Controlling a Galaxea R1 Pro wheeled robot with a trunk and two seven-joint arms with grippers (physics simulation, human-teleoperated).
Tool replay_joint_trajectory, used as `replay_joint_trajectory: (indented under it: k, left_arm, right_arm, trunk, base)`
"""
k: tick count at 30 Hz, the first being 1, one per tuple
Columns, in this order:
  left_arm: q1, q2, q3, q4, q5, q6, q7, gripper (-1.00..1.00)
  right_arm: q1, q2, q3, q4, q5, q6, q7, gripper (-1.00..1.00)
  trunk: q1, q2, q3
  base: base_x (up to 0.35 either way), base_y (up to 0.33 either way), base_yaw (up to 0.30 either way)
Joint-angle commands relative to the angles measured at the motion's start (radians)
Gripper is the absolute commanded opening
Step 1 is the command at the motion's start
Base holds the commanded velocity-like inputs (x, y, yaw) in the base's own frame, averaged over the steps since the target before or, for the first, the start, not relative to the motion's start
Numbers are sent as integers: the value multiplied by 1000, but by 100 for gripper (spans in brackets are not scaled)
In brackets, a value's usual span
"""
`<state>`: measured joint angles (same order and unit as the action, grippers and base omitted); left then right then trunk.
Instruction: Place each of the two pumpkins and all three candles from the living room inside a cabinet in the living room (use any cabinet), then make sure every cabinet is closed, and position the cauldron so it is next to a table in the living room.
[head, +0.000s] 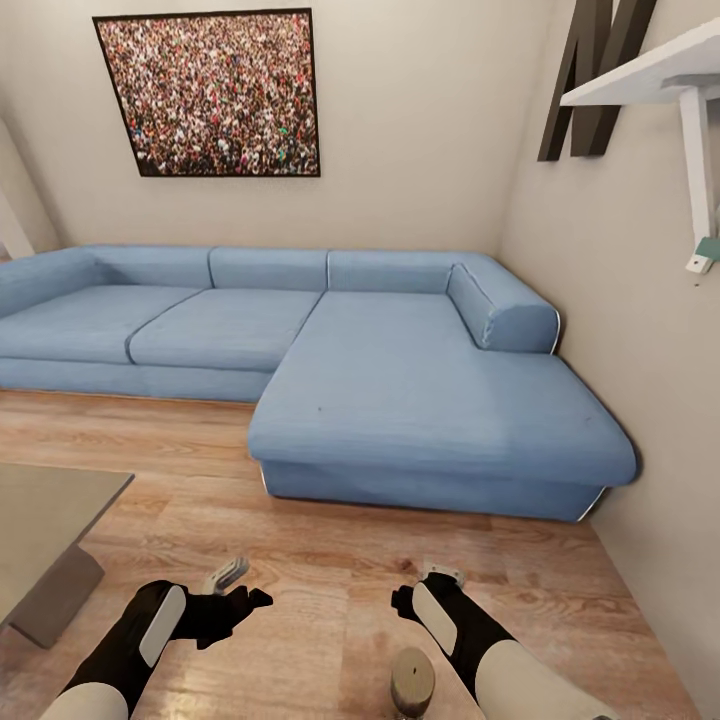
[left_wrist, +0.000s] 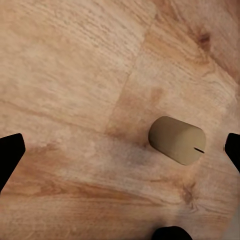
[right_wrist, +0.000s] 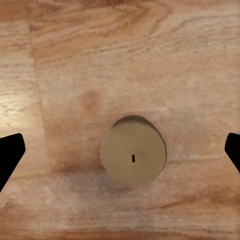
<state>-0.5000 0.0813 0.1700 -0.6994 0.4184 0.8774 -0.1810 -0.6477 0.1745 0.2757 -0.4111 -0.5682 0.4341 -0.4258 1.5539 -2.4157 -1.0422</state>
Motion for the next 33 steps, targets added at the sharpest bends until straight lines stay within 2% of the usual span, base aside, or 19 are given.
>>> replay_joint_trajectory:
  k: [1, 12, 20, 21, 22, 24, 27, 29, 33]
  left_arm:
    - [0, 0, 0, 0, 0, 0, 0, 100]
    - [0, 0, -1, 0, 1, 1, 0, 100]
    - [0, 5, 8, 1, 10, 6, -17, 100]
    - [0, 12, 21, 1, 16, 9, -37, 100]
    - [1, 33, 50, 1, 30, 14, -85, 100]
    - [1, 55, 80, 1, 40, 17, -147, 100]
    - [1, 83, 107, 3, 46, 41, -274, 100]
    - [1, 88, 113, 3, 46, 60, -317, 100]
    - [1, 95, 120, 1, 48, 79, -356, 100]
  right_arm:
    - [0, 0, 0, 0, 0, 1, 0, 100]
    - [0, 0, 0, 0, -2, 2, 0, 100]
    - [-1, 0, 2, 0, -1, 4, 1, 100]
    - [-1, 0, 2, 0, -2, 4, 2, 100]
    - [-1, 0, 2, 0, -2, 6, 4, 100]
    - [-1, 0, 2, 0, -3, 7, 6, 100]
    - [-1, 0, 2, 1, -3, 10, 7, 100]
    - [-1, 0, 2, 1, -3, 15, 7, 100]
    - [-1, 0, 2, 1, -3, 25, 7, 100]
  trunk:
    - [4, -7, -3]
    - [46, -84, -38]
    - [50, -86, -69]
    - [50, -86, -72]
    - [51, -87, -76]
    - [51, -87, -84]
    - [53, -88, -96]
    - [54, -88, -103]
    - [56, -89, -119]
  base:
    - [0, 0, 0]
    - [0, 0, 0]
    - [0, 0, 0]
    - [0, 0, 0]
    - [0, 0, 0]
    - [0, 0, 0]
    - [0, 0, 0]
    - [0, 0, 0]
    - [0, 0, 0]
